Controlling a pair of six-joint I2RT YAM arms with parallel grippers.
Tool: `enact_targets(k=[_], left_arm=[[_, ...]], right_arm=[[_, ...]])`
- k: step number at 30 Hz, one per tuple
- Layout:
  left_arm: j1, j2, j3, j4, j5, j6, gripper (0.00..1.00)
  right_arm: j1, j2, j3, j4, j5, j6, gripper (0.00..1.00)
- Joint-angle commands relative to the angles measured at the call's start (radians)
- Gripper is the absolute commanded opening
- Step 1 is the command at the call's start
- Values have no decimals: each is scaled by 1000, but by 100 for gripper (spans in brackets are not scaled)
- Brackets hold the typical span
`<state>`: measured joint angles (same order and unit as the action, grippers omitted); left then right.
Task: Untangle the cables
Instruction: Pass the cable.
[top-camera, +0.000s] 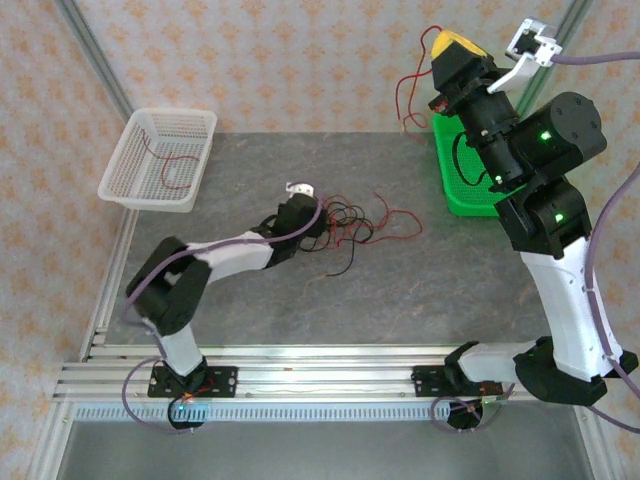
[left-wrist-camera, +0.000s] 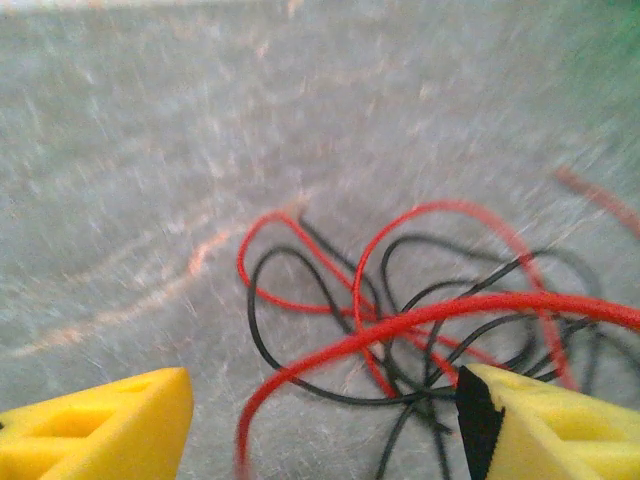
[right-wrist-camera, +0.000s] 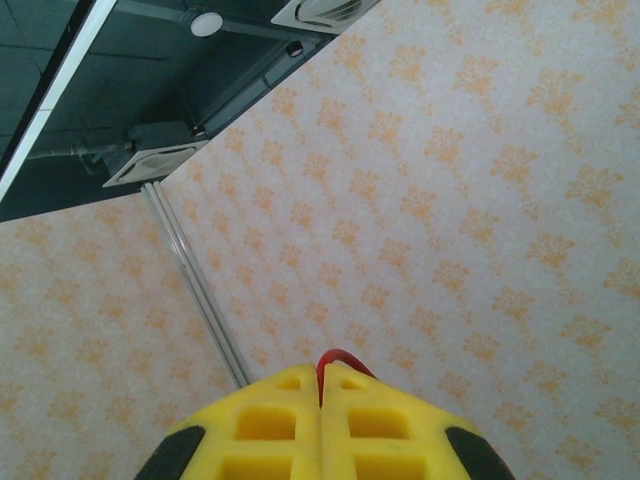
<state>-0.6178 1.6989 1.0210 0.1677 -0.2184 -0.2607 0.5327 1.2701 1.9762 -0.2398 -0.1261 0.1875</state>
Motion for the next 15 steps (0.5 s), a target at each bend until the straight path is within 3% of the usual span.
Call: enact_targets(k=[1, 7, 15], left_arm=[[-18, -136, 18, -169, -2, 50, 74], [-43, -303, 65, -306, 112, 112, 82], [-51, -427, 131, -304, 279, 204, 80]], right_arm=[[-5, -10, -25, 8, -6, -22, 0], [-5, -2, -82, -27, -77, -100, 0], [-5, 68, -53, -341, -420, -484, 0]])
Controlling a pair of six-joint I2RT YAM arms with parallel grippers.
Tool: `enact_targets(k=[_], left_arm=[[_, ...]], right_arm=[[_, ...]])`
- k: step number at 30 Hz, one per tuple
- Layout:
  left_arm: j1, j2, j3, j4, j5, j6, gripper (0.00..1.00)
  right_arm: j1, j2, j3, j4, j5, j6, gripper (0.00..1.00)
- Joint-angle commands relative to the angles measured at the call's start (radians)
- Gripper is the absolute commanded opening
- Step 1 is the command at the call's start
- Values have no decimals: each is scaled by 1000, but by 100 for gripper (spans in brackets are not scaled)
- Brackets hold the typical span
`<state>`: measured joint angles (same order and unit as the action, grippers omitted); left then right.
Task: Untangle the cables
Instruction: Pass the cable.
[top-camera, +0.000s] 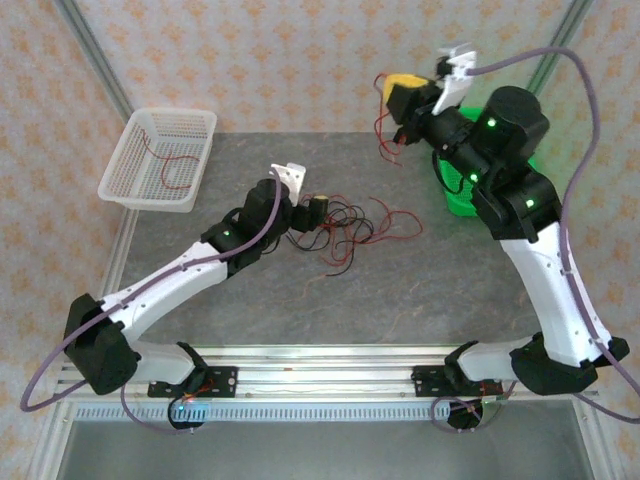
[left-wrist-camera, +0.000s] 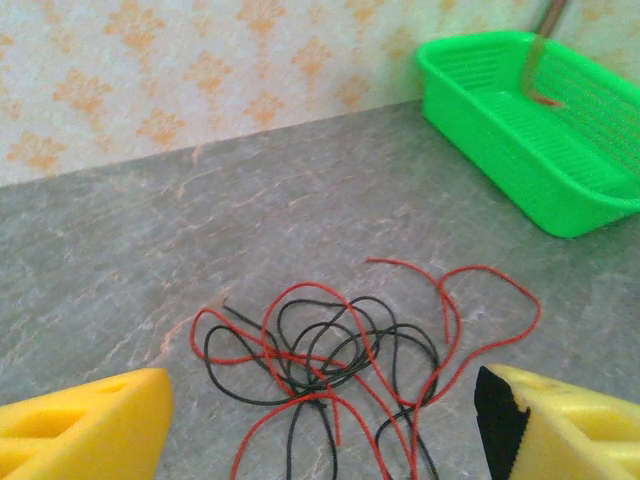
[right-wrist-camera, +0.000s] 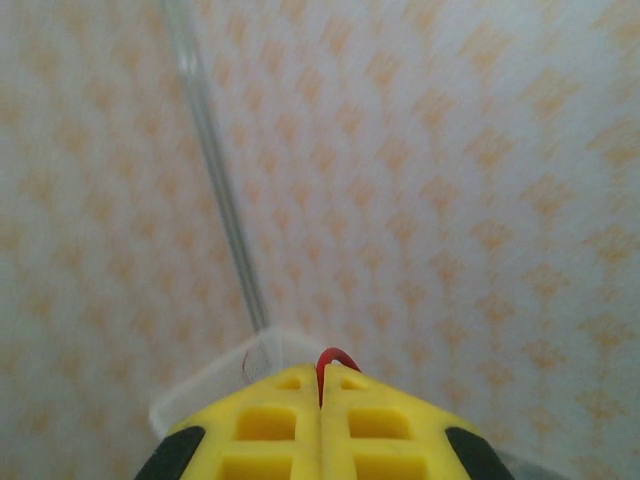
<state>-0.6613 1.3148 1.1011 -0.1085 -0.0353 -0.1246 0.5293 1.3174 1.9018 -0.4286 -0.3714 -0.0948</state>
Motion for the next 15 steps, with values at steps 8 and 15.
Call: enact_targets(k=[8, 15], left_arm=[[-8, -123, 107, 19, 272, 228, 78], [-8, -99, 148, 14, 314, 305, 78]], right_arm=[[-3, 66, -19, -328, -277, -485, 0], [-3, 149, 3, -429, -375, -589, 0]])
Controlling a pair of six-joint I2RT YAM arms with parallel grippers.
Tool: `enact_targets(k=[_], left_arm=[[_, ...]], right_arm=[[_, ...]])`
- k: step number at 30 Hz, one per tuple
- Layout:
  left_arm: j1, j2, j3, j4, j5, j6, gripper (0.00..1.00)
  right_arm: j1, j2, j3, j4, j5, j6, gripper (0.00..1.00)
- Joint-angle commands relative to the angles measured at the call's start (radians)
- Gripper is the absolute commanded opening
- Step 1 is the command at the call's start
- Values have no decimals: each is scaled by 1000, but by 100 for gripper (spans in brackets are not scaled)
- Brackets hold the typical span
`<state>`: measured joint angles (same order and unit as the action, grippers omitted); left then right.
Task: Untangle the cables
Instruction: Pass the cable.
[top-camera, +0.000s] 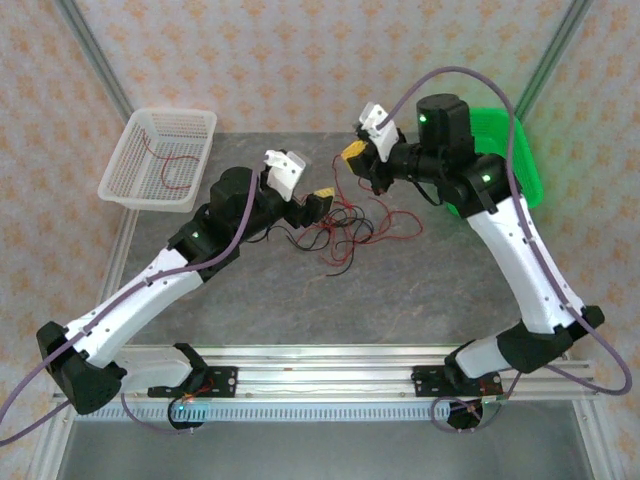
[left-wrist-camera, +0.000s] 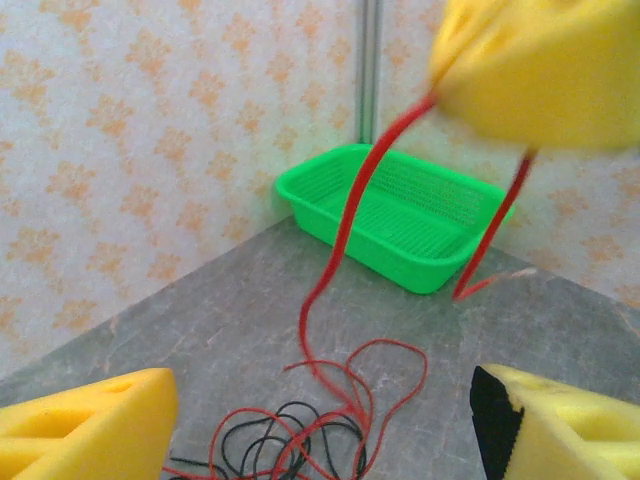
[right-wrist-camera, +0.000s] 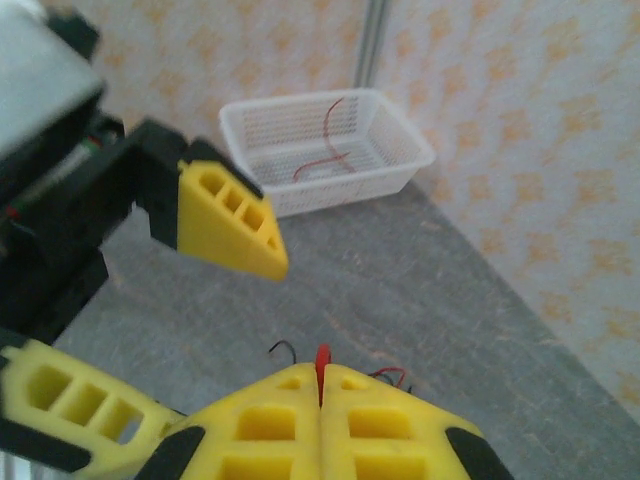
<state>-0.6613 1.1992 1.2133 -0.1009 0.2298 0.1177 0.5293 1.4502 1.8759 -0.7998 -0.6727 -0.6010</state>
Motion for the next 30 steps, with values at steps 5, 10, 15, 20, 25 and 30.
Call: enact_targets(k=[5, 10, 15, 20, 25, 30], left_arm=[[-8, 63, 58, 26, 90, 69, 75], [-8, 99, 70, 47, 89, 78, 65], [-8, 129, 89, 75, 43, 101, 45], [-7, 142, 108, 98, 26, 94, 0], [-8, 118, 118, 115, -88, 65, 0], [-4, 117, 184, 85, -325, 84, 0]], right_arm=[[-3, 24, 25, -47, -155, -107, 0], [-3, 19, 31, -68, -182, -127, 0], [-3, -1, 7, -85, -178, -135, 0], [-3, -37, -43, -39, -147, -101, 0], [-3, -98, -142, 117, -43, 44, 22], [-3, -168, -248, 285, 110, 239, 67]])
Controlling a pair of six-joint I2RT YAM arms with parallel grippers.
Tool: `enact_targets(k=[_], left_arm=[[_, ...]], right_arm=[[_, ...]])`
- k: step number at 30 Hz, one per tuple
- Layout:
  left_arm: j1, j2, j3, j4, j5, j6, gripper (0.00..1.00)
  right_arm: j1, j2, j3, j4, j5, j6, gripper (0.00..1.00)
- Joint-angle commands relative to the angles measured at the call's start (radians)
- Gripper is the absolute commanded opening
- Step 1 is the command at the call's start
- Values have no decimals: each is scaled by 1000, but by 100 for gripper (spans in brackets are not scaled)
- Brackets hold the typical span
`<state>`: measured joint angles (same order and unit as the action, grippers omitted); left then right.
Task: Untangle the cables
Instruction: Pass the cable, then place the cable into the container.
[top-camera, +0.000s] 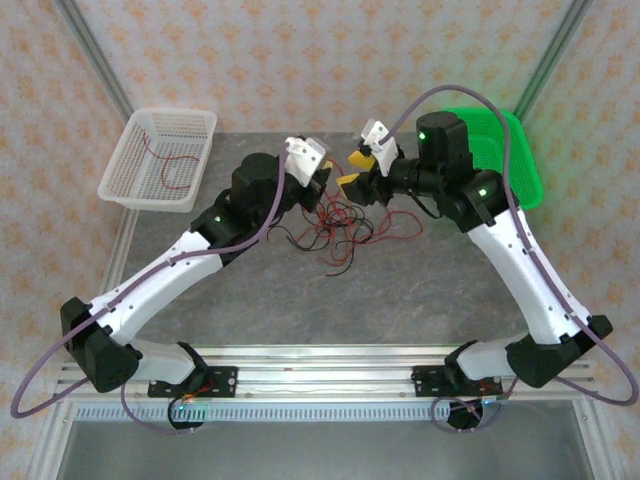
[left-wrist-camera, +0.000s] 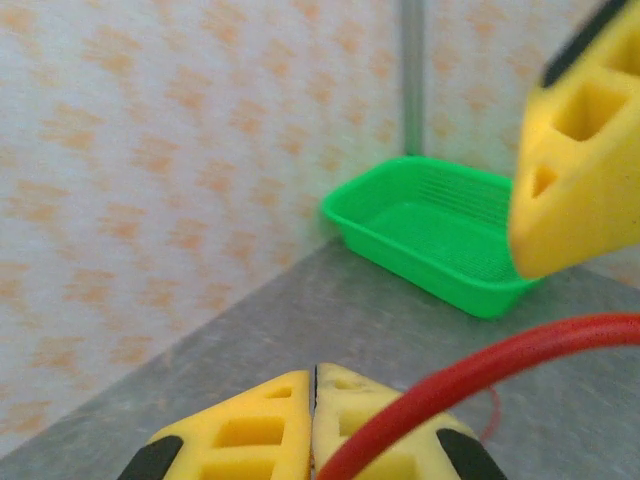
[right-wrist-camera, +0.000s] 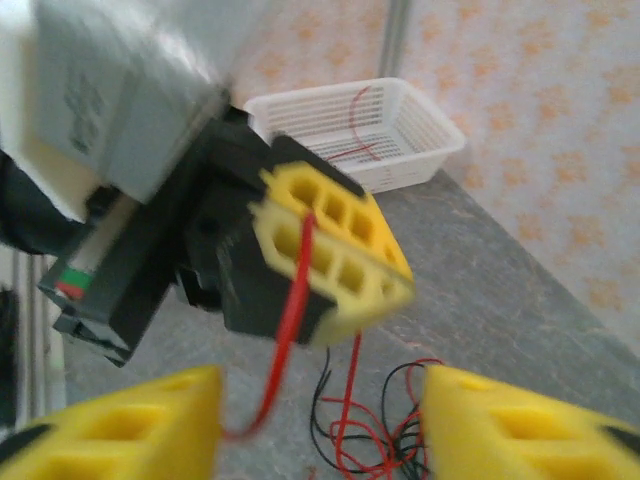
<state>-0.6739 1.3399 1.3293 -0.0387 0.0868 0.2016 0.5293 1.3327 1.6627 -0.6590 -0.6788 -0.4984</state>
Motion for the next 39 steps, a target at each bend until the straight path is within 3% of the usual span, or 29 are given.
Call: enact_targets(k=[1, 3, 7, 28, 39], left_arm=[[15, -20, 85, 20, -238, 8, 0], [29, -11, 101, 36, -336, 30, 0], [88, 13, 139, 70, -463, 74, 0], [499, 283, 462, 278, -560, 243, 0], [661, 469, 575, 250, -546, 159, 0]], right_arm=[[-3, -70, -65, 172, 134, 164, 78], [-3, -112, -113, 211, 150, 205, 85], [-3, -196, -202, 262, 156, 255, 87], [-3, -367, -603, 355, 58, 320, 84], [-2, -315, -659, 336, 55, 333, 83]])
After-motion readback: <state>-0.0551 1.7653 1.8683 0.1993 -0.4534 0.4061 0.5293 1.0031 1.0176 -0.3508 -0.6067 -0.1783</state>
